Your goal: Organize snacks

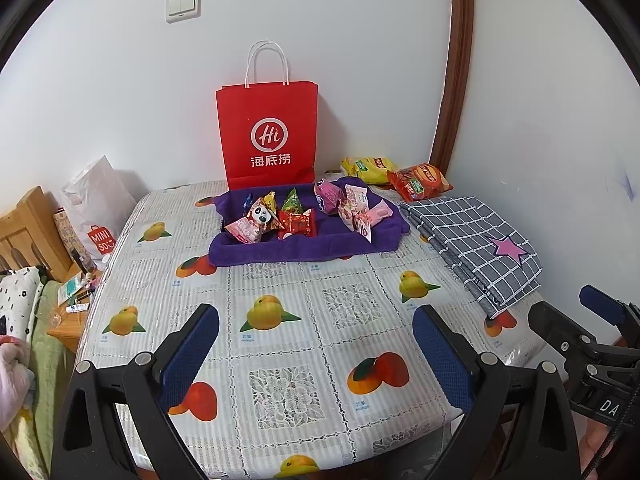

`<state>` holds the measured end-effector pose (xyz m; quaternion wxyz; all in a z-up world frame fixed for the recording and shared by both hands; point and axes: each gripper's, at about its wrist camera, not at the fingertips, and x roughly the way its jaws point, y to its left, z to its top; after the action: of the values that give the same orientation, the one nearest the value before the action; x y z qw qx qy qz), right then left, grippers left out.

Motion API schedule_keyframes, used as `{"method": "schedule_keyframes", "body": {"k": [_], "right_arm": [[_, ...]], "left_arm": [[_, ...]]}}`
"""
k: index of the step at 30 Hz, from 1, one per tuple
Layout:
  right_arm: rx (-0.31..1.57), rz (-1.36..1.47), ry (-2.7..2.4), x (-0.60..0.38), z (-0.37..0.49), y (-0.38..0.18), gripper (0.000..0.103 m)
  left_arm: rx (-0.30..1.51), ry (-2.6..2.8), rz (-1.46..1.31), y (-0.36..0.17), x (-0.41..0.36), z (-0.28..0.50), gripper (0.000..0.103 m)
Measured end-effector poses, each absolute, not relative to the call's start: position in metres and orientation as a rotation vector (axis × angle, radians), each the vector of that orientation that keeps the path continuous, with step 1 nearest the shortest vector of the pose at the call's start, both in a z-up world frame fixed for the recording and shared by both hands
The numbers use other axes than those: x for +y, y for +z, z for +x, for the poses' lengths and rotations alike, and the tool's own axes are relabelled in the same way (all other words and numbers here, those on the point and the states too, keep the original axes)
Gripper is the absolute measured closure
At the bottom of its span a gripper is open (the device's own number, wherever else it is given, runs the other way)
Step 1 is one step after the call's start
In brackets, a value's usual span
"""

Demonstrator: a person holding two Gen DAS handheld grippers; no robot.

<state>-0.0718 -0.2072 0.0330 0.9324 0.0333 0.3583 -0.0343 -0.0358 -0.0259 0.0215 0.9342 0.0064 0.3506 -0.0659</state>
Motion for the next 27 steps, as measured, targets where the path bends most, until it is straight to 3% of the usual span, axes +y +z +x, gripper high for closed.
{"method": "schedule_keyframes", "body": {"k": [27], "right_arm": [[0.724, 0.065, -0.064, -0.2029, -0.0743, 0.0371, 0.003]], "left_arm": [[0.714, -0.136, 0.01, 0.0252, -0.0224, -0.0356, 0.005]]}}
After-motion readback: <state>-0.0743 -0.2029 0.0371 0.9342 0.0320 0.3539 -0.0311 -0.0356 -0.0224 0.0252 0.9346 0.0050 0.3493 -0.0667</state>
